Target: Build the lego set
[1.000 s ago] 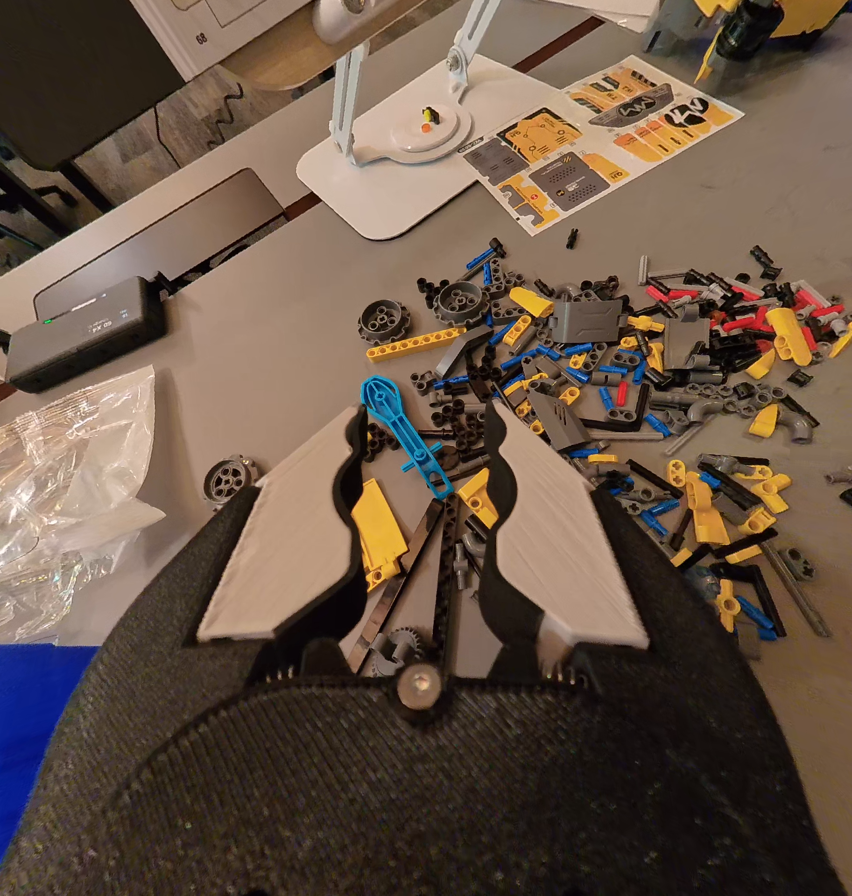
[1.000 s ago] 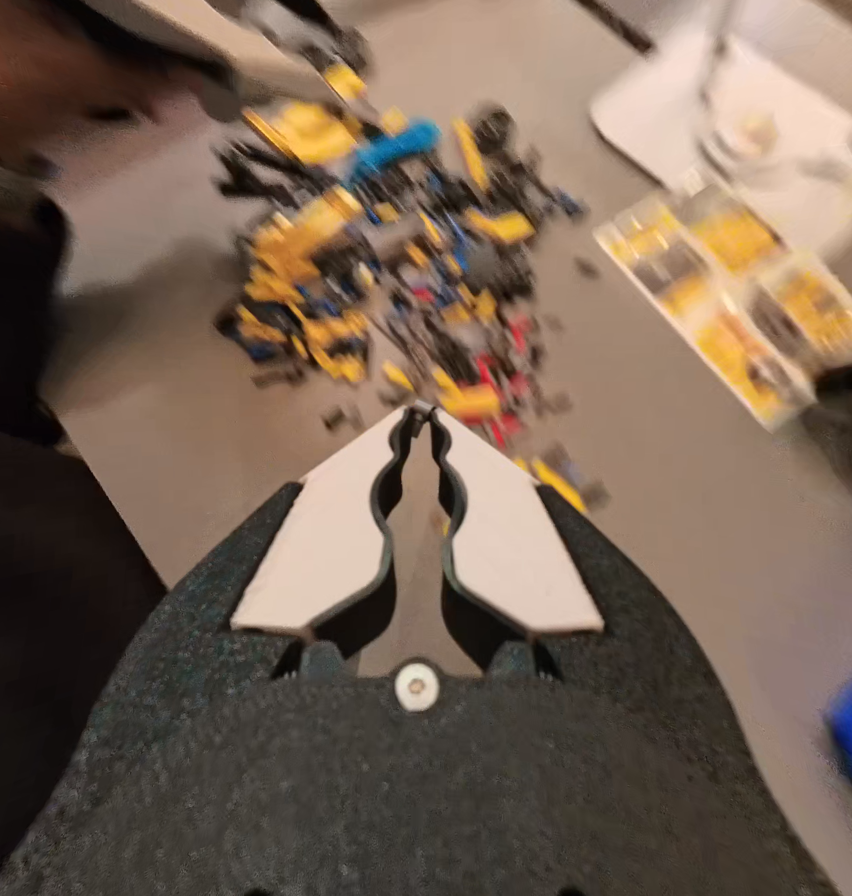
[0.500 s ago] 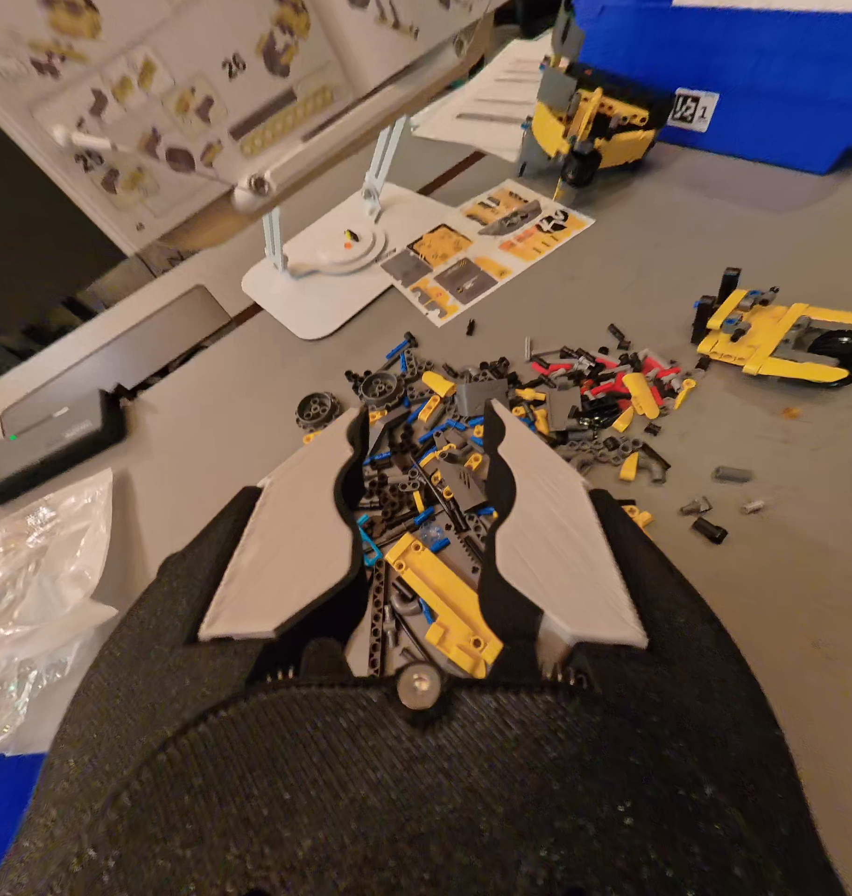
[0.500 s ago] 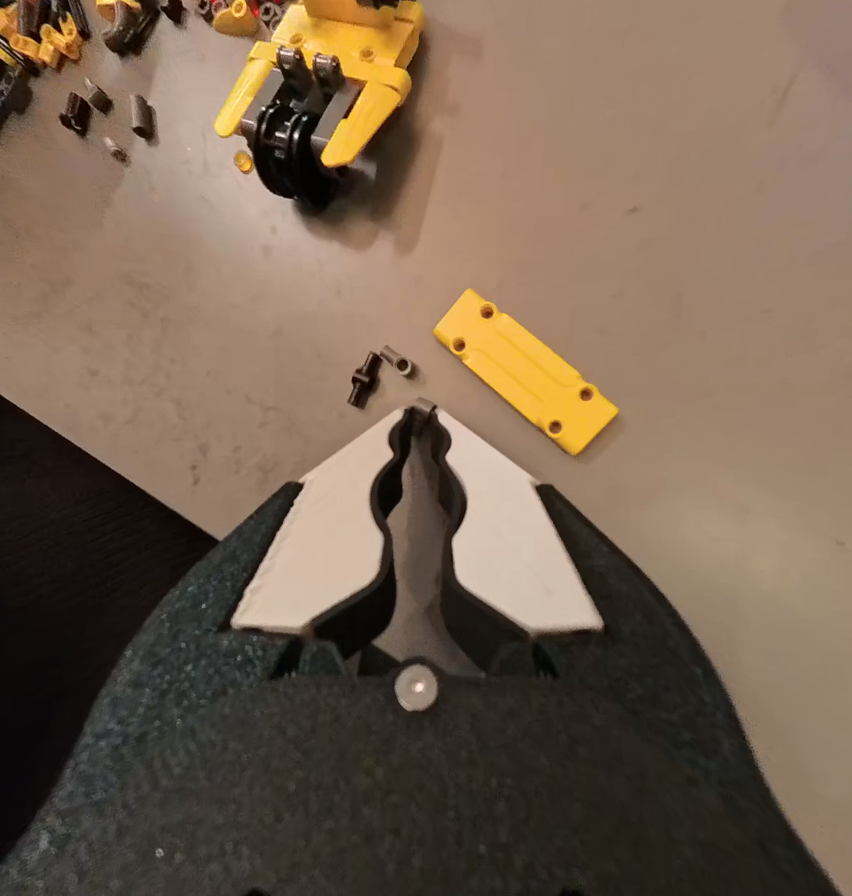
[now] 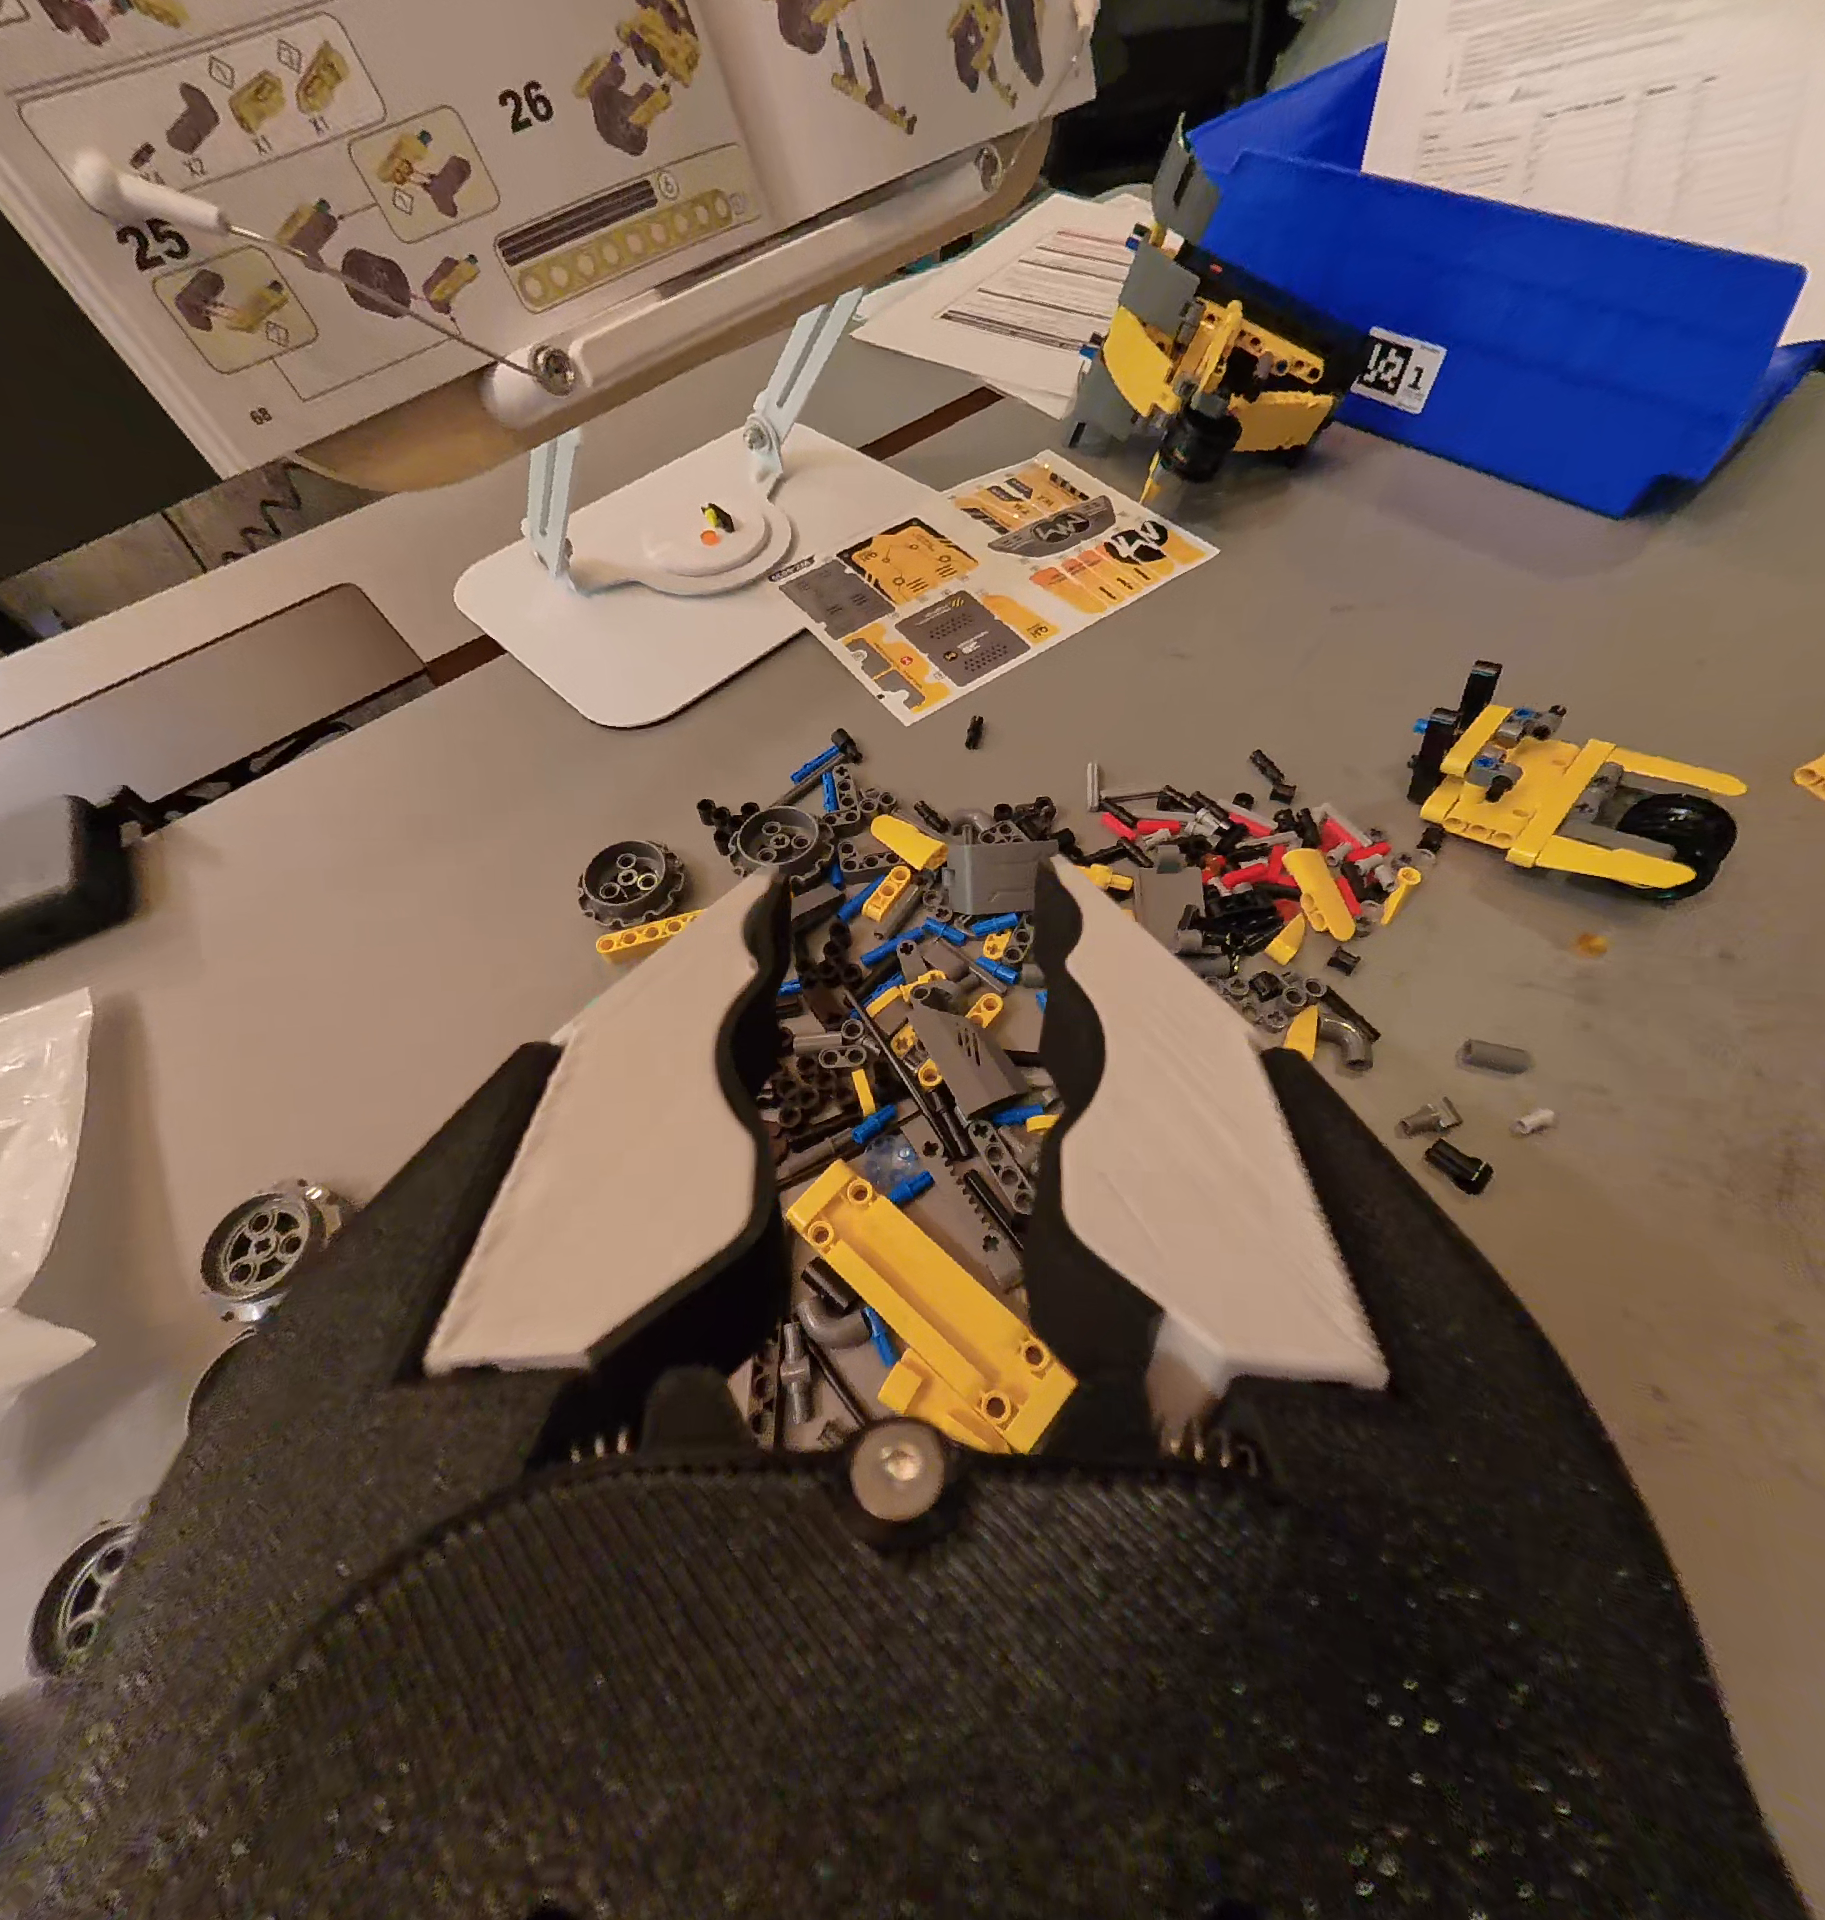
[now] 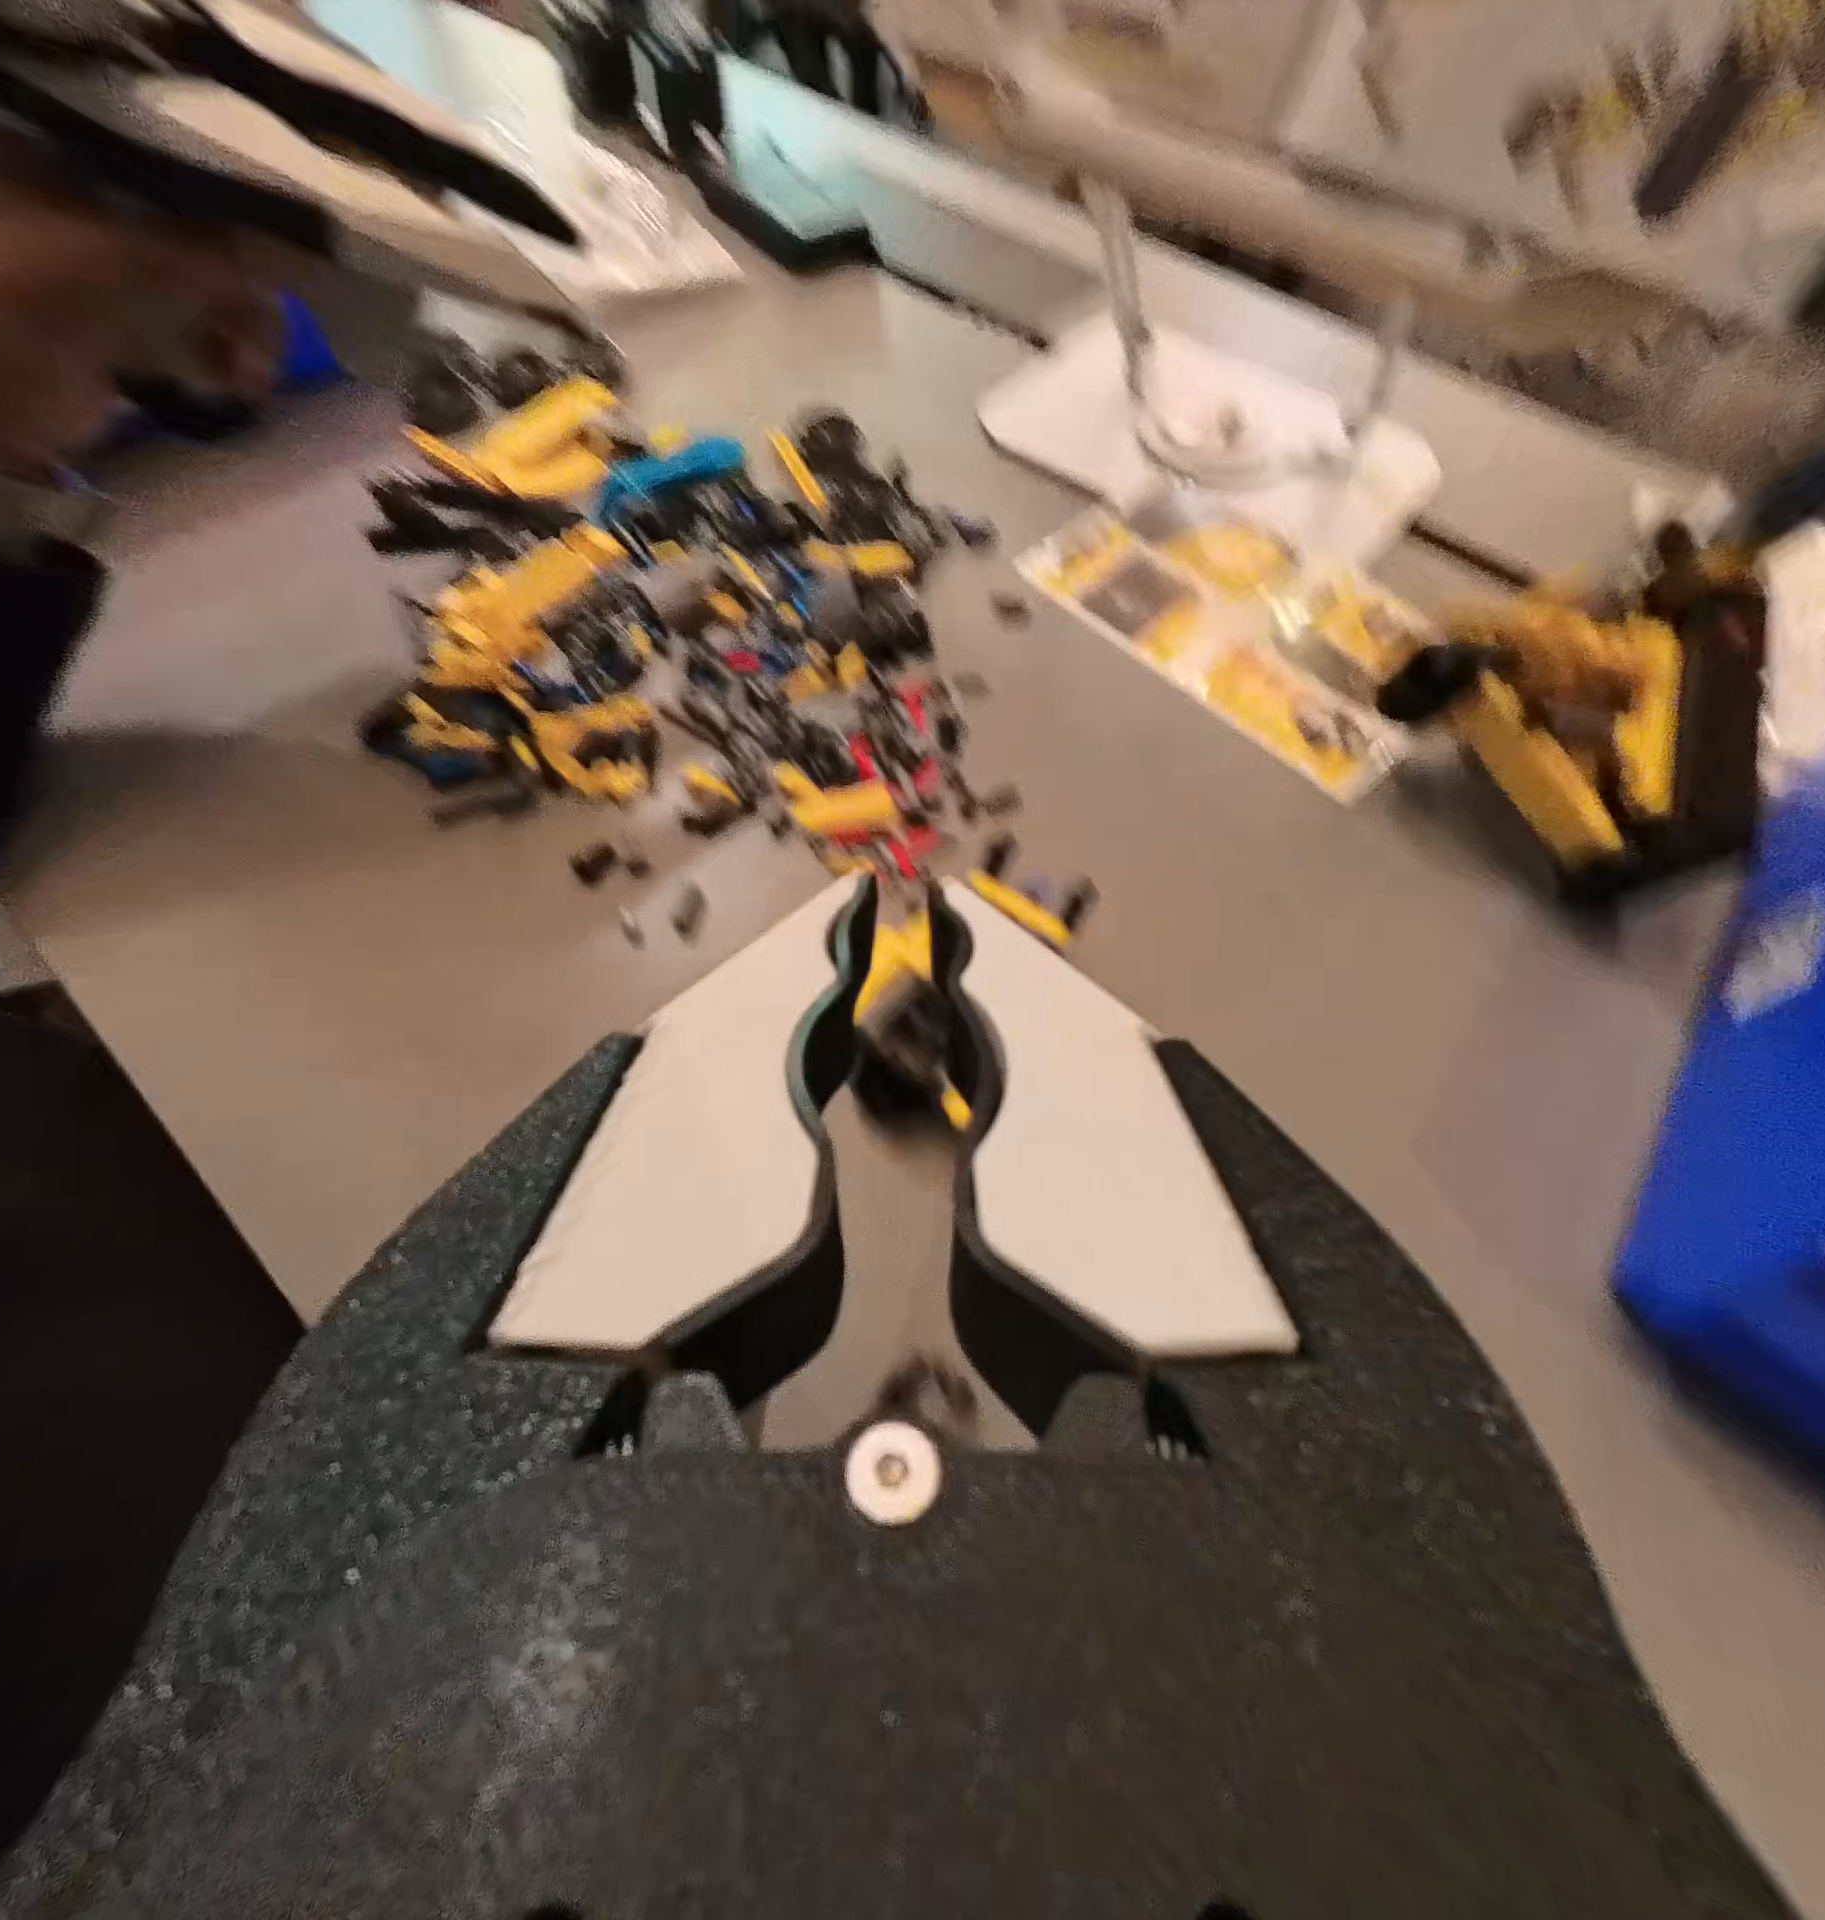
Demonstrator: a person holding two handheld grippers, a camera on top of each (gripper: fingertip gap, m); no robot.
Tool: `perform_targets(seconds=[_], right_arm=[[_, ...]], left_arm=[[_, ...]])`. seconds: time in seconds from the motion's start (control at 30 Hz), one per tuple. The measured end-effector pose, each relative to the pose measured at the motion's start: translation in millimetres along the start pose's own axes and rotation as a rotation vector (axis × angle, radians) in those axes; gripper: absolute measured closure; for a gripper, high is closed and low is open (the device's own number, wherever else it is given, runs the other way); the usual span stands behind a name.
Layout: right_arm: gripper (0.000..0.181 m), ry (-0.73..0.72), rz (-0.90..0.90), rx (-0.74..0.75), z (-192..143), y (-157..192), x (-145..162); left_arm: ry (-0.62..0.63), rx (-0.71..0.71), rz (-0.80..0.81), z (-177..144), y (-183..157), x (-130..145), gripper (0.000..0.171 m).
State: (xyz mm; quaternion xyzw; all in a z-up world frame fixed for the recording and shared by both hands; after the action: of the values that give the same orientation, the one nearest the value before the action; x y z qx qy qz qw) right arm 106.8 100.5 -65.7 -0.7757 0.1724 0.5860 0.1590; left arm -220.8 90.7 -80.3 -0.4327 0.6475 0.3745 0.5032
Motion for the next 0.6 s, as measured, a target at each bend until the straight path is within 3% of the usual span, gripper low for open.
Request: perform_targets(seconds=[0.07,0.17,0.27,0.4,0.47,0.6], right_arm=[[0.171,-0.113,-0.043,-0.113,26,31,-14],[0.181,-0.314,-0.060,-0.403,60,97,-31],[0.181,-0.358,-0.066,-0.533,98,139,-33],[0.172,-0.299,-0.056,-0.579,143,143,-21],[0.158,-0.255,-0.043,-0.650,150,145,-9],[0.156,-0.231,-0.026,-0.677,149,145,8]], left_arm=[[0.006,0.002,0.000,1,0,2,0.127],[0.017,-0.010,-0.004,2,4,6,0.127],[0.047,-0.030,-0.021,3,10,14,0.127],[0.061,-0.064,-0.012,2,17,18,0.127],[0.064,-0.079,-0.014,1,20,20,0.127],[0.104,-0.106,-0.010,2,25,28,0.127]])
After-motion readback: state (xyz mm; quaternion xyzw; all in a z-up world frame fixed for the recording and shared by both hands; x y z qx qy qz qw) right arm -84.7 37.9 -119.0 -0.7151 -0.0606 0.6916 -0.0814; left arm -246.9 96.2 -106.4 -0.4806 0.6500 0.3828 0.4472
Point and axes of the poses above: each gripper's, where its closed fingertips meet, z out along the fingers, x out of its underside, y = z × x across the jaws, the point moved 6 cm from there along -z, back along the fingers, and after that the axes turned 13 degrees about -y, right-handed, at the moved point
